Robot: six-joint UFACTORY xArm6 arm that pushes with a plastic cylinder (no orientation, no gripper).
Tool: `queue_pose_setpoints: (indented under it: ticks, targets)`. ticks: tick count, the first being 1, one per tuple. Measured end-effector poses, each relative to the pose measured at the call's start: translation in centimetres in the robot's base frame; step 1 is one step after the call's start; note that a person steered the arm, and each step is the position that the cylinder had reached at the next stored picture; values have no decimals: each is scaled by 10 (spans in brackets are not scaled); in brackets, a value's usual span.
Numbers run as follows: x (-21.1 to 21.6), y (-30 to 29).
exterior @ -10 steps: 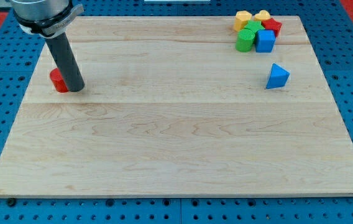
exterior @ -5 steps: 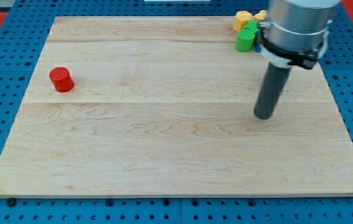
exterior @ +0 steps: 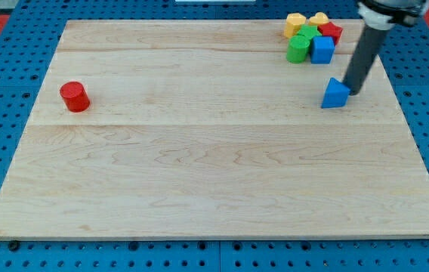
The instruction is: Move blue triangle closer to the red circle
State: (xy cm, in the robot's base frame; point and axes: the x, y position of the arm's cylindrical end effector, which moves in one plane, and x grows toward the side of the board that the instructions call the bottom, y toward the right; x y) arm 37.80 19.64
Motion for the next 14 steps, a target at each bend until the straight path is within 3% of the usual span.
queue_pose_setpoints:
  ticks: [1, 3, 4, 8, 10, 11, 12, 14]
  targets:
    - [8, -36]
    - [59, -36]
    - [64, -67]
    - [7, -312]
    - [-2, -260]
    - [-38, -258]
    - [-70, -270]
    - [-82, -326]
